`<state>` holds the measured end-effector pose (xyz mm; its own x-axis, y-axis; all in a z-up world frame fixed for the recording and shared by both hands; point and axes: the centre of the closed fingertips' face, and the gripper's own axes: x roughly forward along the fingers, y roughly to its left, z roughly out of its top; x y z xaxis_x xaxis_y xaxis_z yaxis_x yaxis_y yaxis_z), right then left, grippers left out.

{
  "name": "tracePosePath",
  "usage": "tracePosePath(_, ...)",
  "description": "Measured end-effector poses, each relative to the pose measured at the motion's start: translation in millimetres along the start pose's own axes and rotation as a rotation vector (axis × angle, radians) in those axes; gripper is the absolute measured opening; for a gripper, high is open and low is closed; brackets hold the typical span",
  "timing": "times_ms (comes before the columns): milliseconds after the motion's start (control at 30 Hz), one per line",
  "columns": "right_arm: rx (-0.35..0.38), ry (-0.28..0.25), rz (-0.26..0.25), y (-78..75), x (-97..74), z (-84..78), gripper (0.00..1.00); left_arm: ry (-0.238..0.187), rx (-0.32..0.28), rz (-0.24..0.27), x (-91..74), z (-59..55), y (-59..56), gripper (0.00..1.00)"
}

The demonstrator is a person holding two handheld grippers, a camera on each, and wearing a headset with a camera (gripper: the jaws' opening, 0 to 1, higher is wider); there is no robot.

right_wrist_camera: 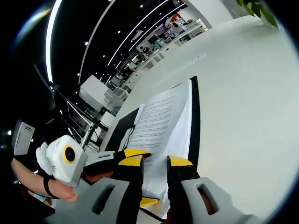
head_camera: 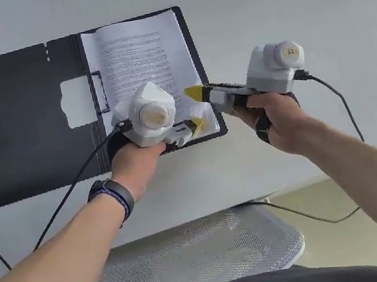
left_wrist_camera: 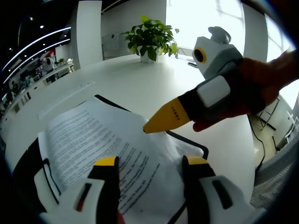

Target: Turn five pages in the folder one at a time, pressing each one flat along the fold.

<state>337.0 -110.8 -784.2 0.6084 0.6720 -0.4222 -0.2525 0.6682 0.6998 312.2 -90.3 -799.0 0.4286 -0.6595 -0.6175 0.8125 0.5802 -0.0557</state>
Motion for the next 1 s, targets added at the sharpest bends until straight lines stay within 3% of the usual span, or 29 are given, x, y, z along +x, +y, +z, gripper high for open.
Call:
tracePosePath(233, 0.031, -0.013, -0.003, 7.9, -6.9, -0.3, 0.02, 0.002, -0.010, -0.005, -0.3, 0.6, -0.2, 0.54)
tracePosePath(567, 0.069, -0.026, -0.004, 17.5, -9.9, -1.8, 0.00, 0.009, -0.022, -0.027, -3.3, 2.5, -5.3, 0.60)
tracePosePath(800, 0.082, -0.040, -0.007, 19.1, -13.4, 2.9, 0.00, -0.011, -0.027, -0.041, -13.4, 10.8, -10.2, 0.65)
tracePosePath(1000, 0.097, -0.053, -0.004, 22.4, -15.0, 5.6, 0.00, -0.024, -0.023, -0.037, -24.4, 16.2, -7.3, 0.67)
